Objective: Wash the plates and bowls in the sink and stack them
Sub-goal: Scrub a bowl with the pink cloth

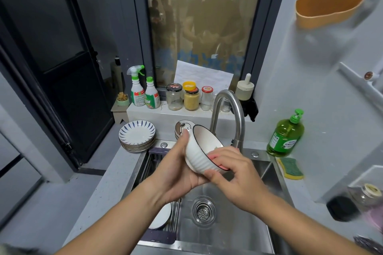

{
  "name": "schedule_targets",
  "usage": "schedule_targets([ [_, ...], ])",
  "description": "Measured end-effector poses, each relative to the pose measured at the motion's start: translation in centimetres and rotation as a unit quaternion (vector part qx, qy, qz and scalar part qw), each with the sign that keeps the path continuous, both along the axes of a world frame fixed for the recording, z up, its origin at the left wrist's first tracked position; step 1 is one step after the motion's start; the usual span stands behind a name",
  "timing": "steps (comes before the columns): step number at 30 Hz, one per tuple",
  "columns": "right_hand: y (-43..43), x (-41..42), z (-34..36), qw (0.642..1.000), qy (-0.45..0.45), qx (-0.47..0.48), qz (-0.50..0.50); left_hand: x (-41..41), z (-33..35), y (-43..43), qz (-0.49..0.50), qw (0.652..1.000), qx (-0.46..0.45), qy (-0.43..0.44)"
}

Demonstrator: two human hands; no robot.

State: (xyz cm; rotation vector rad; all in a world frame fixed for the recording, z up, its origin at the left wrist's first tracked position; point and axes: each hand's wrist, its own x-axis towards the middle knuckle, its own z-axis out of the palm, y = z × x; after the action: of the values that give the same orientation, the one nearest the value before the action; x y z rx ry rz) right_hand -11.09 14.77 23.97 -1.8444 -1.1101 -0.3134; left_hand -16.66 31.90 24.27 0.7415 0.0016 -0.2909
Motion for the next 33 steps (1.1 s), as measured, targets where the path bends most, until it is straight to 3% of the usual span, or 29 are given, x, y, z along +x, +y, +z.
schedule_targets([
  [4,0.5,-0.5,0.7,0.996,0.064,-0.043,-0.039,-0.4,0.2,-0.2,0.056,0.997,0.042,-0.012],
  [8,-1.1,1.0,1.1,0.990,-0.077,-0.097,0.069,-0.4,0.8,0.3,0.005,0.996,0.085,0.023],
  [10,-1.8,2.2,1.2,0.985,-0.099,-0.098,0.098,-0.2,0.6,0.5,-0.034,0.994,0.075,0.067],
  [14,-1.8,2.0,0.3,0.996,-0.051,-0.045,0.060,-0.1,0.4,0.0,-0.062,0.995,0.063,0.054],
  [19,-0.9,0.4,-0.3,0.999,0.005,-0.032,-0.008,-0.5,-0.7,-1.2,0.046,0.998,0.033,-0.016],
  [25,-1.6,1.7,0.8,0.985,-0.094,-0.107,0.102,-0.4,-0.7,0.1,-0.021,0.996,0.065,0.054],
  [30,-1.6,1.6,0.7,0.994,0.003,-0.085,0.069,-0.5,-0.5,-0.1,-0.058,0.995,0.049,0.066],
  [33,-1.1,0.9,-0.2,0.995,-0.012,-0.085,0.056,-0.6,-0.1,-0.4,-0.018,0.999,0.037,0.011],
])
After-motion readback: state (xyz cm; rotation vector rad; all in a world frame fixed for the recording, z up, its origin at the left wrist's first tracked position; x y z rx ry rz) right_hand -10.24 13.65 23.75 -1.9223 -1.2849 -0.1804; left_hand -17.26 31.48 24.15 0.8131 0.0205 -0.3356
